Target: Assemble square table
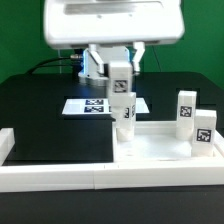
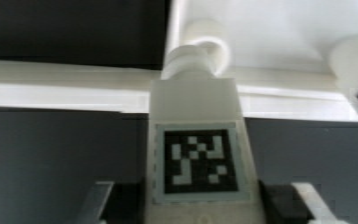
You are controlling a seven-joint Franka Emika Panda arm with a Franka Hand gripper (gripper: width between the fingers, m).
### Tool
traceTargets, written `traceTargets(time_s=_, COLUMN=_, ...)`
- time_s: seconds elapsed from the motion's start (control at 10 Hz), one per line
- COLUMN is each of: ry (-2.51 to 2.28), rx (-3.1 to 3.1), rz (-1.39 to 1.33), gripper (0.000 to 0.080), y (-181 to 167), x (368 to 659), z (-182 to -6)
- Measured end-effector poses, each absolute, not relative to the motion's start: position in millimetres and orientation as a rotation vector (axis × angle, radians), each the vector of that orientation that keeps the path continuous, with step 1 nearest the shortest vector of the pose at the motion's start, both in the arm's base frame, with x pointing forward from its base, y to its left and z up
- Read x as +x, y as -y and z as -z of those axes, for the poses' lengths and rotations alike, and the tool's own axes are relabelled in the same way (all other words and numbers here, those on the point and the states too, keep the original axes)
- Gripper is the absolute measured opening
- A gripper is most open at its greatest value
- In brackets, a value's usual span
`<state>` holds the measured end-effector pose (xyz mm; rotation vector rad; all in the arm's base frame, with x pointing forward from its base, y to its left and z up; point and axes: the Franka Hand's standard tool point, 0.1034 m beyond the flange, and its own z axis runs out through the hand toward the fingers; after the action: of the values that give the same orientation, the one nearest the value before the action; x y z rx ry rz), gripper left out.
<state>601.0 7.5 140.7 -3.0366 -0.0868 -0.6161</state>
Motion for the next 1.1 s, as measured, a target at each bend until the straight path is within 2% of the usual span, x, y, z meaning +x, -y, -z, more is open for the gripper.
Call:
traceTargets(time_s=0.5, ry=0.142, rx=-3.048, rz=0.617, gripper=0.029, y=-0.2, x=599.8, z=-139.0)
traceTargets(time_s=0.7, ry=0.106, rx=-3.04, rz=0.655, gripper=0.029, y=19.3, x=598.6, z=-132.2)
traceTargets(time_s=1.1, ry=0.076, rx=-3.023, rz=0.653, gripper=0.029, y=7.2, x=601.2, z=-115.9)
